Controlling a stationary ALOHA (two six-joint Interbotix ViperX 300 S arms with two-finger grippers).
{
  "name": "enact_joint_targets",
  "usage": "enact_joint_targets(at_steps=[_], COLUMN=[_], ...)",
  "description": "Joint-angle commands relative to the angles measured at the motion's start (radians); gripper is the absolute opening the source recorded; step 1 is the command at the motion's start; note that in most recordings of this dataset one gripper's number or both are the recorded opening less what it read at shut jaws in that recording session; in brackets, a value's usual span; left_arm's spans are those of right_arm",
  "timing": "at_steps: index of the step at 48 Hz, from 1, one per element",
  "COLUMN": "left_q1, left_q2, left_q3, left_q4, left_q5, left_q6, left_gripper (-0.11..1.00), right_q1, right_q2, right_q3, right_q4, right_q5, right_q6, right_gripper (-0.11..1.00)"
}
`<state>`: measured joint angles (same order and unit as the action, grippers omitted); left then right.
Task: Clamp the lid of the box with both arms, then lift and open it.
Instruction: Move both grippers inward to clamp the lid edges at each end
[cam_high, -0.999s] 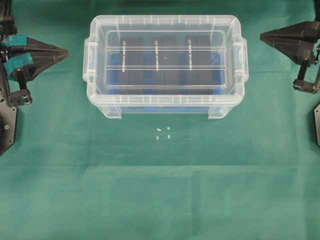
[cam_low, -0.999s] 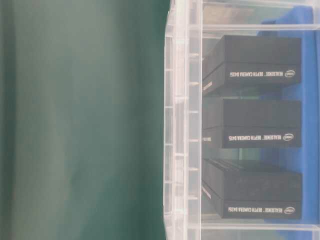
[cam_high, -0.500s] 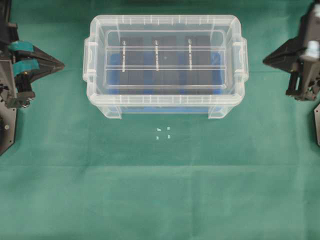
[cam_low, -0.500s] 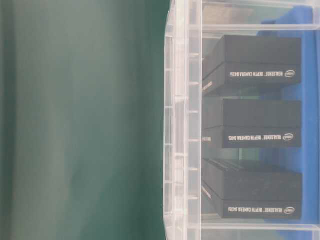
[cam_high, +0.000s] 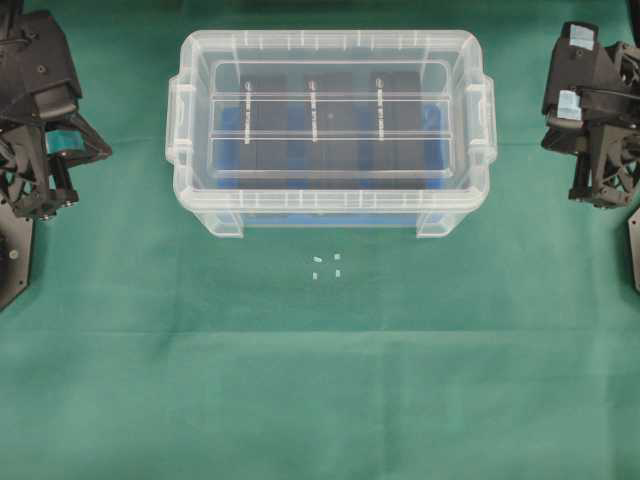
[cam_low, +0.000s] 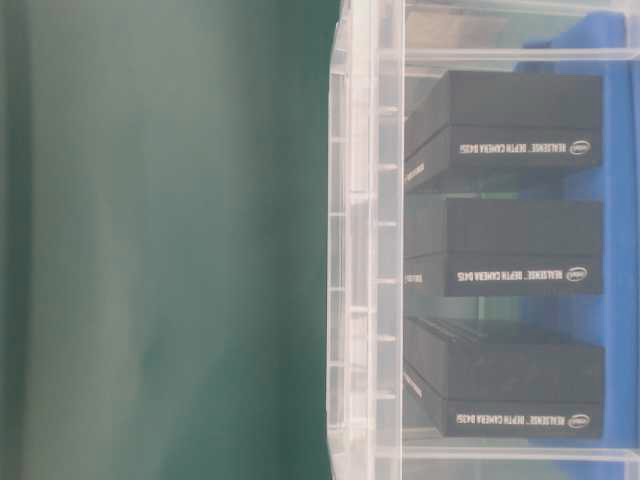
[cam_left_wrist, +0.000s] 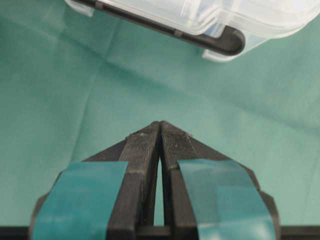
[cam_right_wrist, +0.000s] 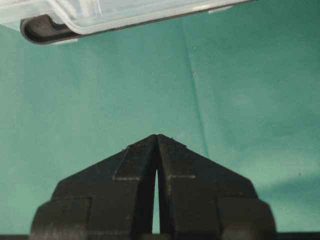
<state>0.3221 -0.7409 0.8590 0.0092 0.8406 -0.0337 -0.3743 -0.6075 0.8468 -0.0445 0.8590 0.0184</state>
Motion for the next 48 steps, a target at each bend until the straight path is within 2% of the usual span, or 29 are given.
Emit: enact_joint_targets(at_steps=[1, 6, 13, 20, 39, 48], left_q1=[0.005, -0.002, -0.014, -0.014, -0.011, -0.002], left_q2=[0.012, 0.029, 0.041, 0.049, 0.075, 0.141], left_q3=[-0.031, -0.035, -0.04, -0.043, -0.055, -0.091], left_q4=[0.003, 0.003, 0.003, 0.005, 0.006, 0.005], left_q5=[0.0, 0.006, 0.028, 0.061, 0.081, 0.075], left_q6=[0.005, 0.034, 0.118, 0.143, 0.144, 0.166], left_gripper=[0.01, 0.01, 0.01, 0.01, 0.01, 0.01], right_q1=[-0.003, -0.003, 0.008, 0.009, 0.009, 0.011], right_q2=[0.002, 0.003, 0.002, 0.005, 0.029, 0.058], right_q3=[-0.025, -0.026, -0.023, -0.026, -0.035, -0.049], right_q4=[-0.003, -0.005, -0.026, -0.026, -0.026, -0.026], right_q5=[-0.002, -0.006, -0.006, -0.005, -0.009, -0.043], right_q6=[-0.002, -0.018, -0.106, -0.183, -0.184, -0.186], right_gripper=[0.0, 0.0, 0.0, 0.0, 0.0, 0.0])
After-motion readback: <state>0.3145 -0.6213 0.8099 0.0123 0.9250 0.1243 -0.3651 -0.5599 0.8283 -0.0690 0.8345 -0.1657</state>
